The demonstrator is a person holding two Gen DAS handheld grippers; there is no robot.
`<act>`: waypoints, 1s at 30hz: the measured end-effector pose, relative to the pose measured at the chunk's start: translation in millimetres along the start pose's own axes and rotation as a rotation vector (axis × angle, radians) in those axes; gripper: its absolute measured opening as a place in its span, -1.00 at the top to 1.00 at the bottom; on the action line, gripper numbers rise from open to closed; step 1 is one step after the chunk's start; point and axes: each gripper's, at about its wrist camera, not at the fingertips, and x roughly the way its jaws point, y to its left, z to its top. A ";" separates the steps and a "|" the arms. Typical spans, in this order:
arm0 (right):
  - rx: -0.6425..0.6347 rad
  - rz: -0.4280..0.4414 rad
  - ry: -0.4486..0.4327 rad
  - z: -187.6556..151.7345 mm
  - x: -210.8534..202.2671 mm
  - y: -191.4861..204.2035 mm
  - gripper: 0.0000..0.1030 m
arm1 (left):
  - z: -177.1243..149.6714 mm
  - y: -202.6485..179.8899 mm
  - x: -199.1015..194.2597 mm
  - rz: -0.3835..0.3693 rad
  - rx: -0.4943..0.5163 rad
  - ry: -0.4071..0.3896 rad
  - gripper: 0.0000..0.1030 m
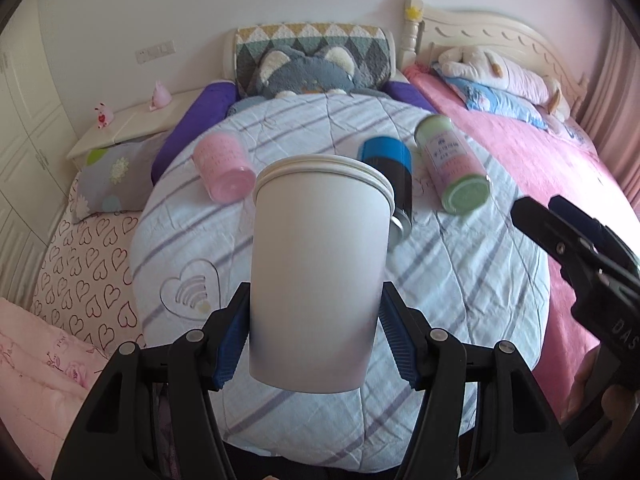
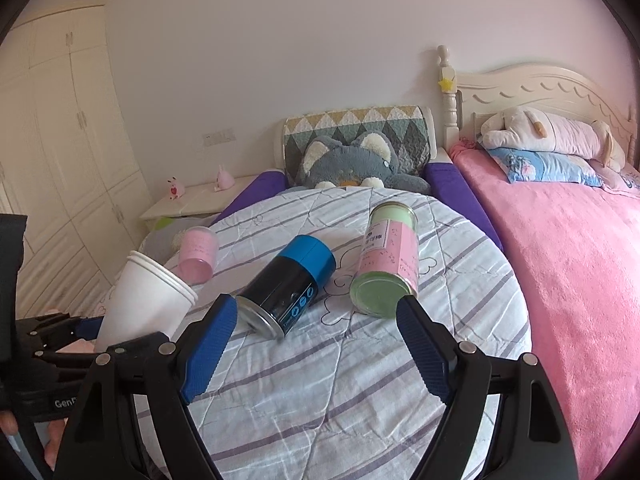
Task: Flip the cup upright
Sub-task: 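Lift the white paper cup off the bed with the left tool, then close the right tool on the cup while the left tool holds it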
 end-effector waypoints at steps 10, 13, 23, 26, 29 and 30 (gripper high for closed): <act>0.045 0.023 0.082 -14.2 10.8 -2.9 -0.61 | -23.7 -20.2 30.0 -0.026 0.058 0.102 -0.23; 0.065 0.036 0.118 -17.6 17.5 -4.1 -0.61 | -27.1 -22.8 42.8 -0.028 0.059 0.130 -0.25; 0.154 0.143 0.209 -24.6 33.0 -2.9 -0.61 | -31.9 -25.5 31.4 -0.034 0.118 0.092 -0.39; 0.183 0.199 0.255 -25.8 38.2 3.2 -0.61 | -38.0 -18.6 19.1 -0.040 0.131 0.065 -0.46; 0.217 0.256 0.313 -28.8 46.5 11.4 -0.61 | -46.0 -6.4 10.9 -0.062 0.117 0.054 -0.46; 0.234 0.272 0.336 -30.6 51.2 14.2 -0.61 | -47.8 -1.9 10.2 -0.071 0.109 0.058 -0.46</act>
